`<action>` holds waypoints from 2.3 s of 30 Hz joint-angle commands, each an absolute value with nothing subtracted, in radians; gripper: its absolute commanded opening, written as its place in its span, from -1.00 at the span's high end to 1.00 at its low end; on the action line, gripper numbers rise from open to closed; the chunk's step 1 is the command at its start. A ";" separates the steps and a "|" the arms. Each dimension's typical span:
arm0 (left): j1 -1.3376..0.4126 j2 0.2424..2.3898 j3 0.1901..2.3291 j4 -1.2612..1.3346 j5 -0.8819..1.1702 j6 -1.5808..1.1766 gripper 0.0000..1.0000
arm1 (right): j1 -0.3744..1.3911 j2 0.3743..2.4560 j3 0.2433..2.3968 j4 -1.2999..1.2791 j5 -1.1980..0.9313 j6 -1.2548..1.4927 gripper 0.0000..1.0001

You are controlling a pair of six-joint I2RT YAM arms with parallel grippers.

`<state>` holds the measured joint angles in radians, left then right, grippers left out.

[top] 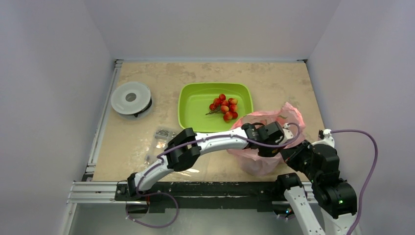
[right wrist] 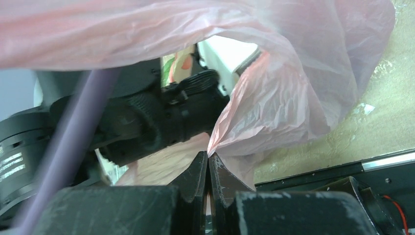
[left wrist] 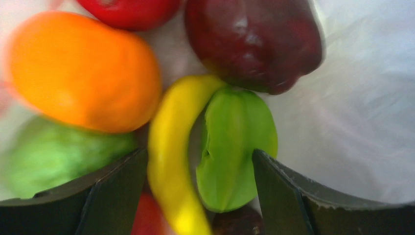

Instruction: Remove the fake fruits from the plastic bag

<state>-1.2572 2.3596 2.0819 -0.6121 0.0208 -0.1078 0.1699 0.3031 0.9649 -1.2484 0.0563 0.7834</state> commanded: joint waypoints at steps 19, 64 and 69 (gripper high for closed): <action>-1.269 2.446 2.049 -0.659 -0.032 -0.073 -0.82 | 0.171 0.316 0.989 -1.223 0.034 0.772 1.00; -1.112 2.033 1.916 -0.341 0.344 -0.392 0.87 | 0.171 0.251 0.952 -1.298 0.158 0.831 1.00; -1.110 2.052 1.942 -0.366 0.307 -0.393 0.10 | 0.169 0.256 0.986 -1.280 0.164 0.833 1.00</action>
